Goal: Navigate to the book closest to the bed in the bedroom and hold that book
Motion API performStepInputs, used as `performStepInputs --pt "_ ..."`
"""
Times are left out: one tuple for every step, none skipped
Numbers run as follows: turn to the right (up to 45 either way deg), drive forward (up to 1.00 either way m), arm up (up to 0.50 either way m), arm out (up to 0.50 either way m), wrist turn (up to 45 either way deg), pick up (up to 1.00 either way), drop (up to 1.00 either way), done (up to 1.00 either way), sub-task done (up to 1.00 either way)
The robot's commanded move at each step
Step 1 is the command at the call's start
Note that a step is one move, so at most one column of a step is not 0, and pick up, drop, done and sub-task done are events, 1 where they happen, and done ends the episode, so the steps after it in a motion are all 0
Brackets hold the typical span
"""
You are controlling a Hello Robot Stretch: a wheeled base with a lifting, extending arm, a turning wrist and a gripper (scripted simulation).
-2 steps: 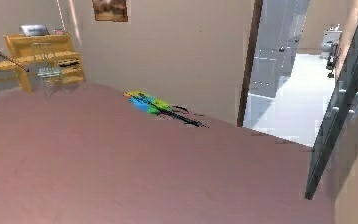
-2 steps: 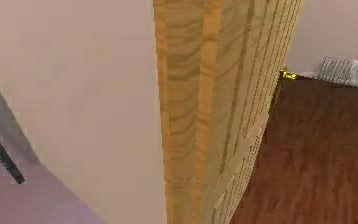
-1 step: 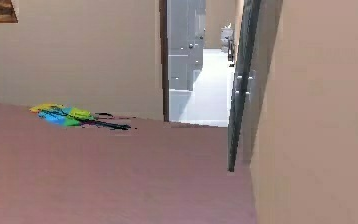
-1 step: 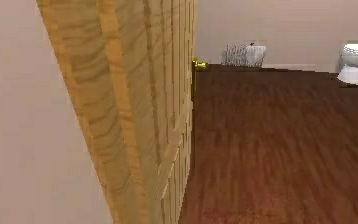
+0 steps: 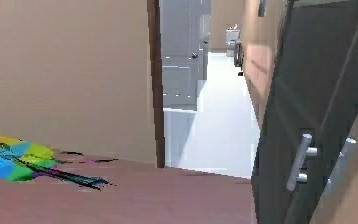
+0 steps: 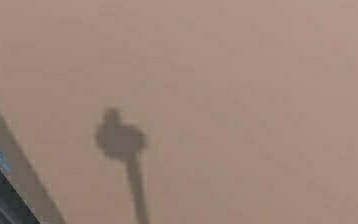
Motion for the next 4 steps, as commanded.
performStepInputs --pt "3.0 0.00 0.00 0.00 0.0 0.00 0.00 0.00 0.00" --pt "0.0 0.60 0.00 0.00 0.0 0.00 0.00 0.00 0.00" --pt "9.0 0.00 0.00 0.00 0.0 0.00 0.00 0.00 0.00" --pt "0.0 0.05 0.00 0.00 0.0 0.00 0.00 0.00 0.00"
